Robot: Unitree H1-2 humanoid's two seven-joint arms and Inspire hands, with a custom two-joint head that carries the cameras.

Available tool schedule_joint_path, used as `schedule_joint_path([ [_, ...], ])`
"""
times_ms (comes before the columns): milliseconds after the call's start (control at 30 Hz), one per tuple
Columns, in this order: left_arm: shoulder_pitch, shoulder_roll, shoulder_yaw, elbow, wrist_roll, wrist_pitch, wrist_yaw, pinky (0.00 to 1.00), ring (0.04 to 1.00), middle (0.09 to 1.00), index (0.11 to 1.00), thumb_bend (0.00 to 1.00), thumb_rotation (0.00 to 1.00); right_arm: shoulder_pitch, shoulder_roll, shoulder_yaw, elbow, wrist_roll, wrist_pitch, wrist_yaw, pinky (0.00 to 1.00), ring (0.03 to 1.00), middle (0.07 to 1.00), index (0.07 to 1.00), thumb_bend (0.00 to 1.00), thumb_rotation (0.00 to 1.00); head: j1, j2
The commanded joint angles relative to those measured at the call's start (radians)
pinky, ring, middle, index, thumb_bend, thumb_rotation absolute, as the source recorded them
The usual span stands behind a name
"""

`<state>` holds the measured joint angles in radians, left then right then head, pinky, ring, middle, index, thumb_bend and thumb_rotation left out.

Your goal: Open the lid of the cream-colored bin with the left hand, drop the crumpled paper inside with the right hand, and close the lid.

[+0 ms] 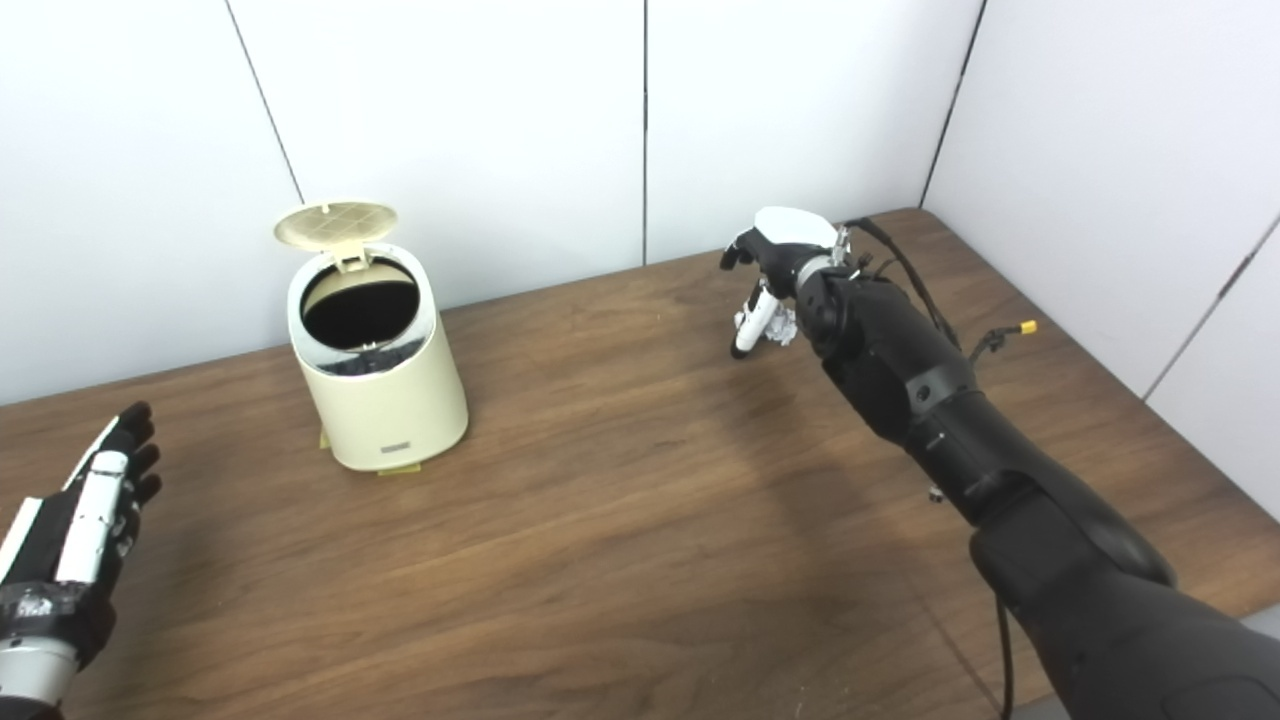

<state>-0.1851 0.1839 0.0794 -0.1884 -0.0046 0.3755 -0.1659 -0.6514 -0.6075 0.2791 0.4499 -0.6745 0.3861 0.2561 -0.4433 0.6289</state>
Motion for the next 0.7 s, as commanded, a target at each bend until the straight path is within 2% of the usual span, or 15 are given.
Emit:
schedule_joint_path([
  [0, -0.019, 0.018, -0.002, -0.045, 0.0, -0.003, 0.006, 1.0, 1.0, 0.997, 1.0, 0.36, 0.91, -0.039, -0.031, -0.02, 0.002, 0.006, -0.001, -0.011, 0.66, 0.773, 0.787, 0.757, 0.9, 0.04, -0.001, 0.0],
  [100, -0.018, 0.021, -0.004, -0.058, -0.002, 0.01, 0.005, 1.0, 1.0, 1.0, 1.0, 0.35, 0.91, -0.033, -0.036, -0.014, -0.004, -0.003, 0.02, 0.002, 0.67, 0.778, 0.792, 0.758, 0.89, 0.05, 0.002, 0.005],
  [267, -0.016, 0.024, -0.007, -0.081, 0.002, 0.035, 0.008, 1.0, 1.0, 0.995, 1.0, 0.34, 0.92, -0.025, -0.036, -0.022, 0.013, 0.007, 0.024, 0.004, 0.61, 0.721, 0.758, 0.746, 0.89, 0.05, 0.009, 0.012],
  [367, -0.012, 0.026, -0.005, -0.091, -0.004, 0.042, 0.006, 1.0, 1.0, 0.997, 1.0, 0.35, 0.92, -0.019, -0.035, -0.023, 0.007, 0.007, 0.04, 0.014, 0.53, 0.644, 0.7, 0.742, 0.88, 0.06, 0.006, 0.016],
  [433, -0.009, 0.026, 0.001, -0.094, -0.019, 0.04, 0.001, 1.0, 1.0, 0.999, 1.0, 0.35, 0.93, -0.017, -0.035, -0.022, 0.01, 0.007, 0.042, 0.012, 0.52, 0.634, 0.694, 0.742, 0.88, 0.07, 0.006, 0.016],
  [467, -0.008, 0.025, 0.004, -0.098, -0.026, 0.042, 0.0, 1.0, 1.0, 1.0, 1.0, 0.34, 0.92, -0.014, -0.036, -0.022, 0.007, 0.008, 0.04, 0.011, 0.48, 0.573, 0.64, 0.738, 0.88, 0.07, 0.008, 0.02],
  [533, -0.008, 0.027, 0.007, -0.104, -0.037, 0.044, -0.003, 1.0, 1.0, 1.0, 1.0, 0.33, 0.92, -0.008, -0.039, -0.02, -0.004, 0.007, 0.034, 0.013, 0.44, 0.526, 0.597, 0.732, 0.88, 0.07, 0.008, 0.02],
  [633, -0.009, 0.029, 0.008, -0.114, -0.048, 0.044, -0.004, 1.0, 1.0, 1.0, 1.0, 0.32, 0.93, -0.003, -0.045, -0.014, -0.013, 0.006, 0.027, 0.022, 0.45, 0.546, 0.619, 0.722, 0.87, 0.07, 0.01, 0.025],
  [667, -0.008, 0.029, 0.009, -0.117, -0.05, 0.046, -0.003, 1.0, 1.0, 1.0, 1.0, 0.32, 0.93, -0.002, -0.047, -0.013, -0.012, 0.007, 0.023, 0.025, 0.49, 0.579, 0.646, 0.722, 0.86, 0.08, 0.01, 0.025],
])
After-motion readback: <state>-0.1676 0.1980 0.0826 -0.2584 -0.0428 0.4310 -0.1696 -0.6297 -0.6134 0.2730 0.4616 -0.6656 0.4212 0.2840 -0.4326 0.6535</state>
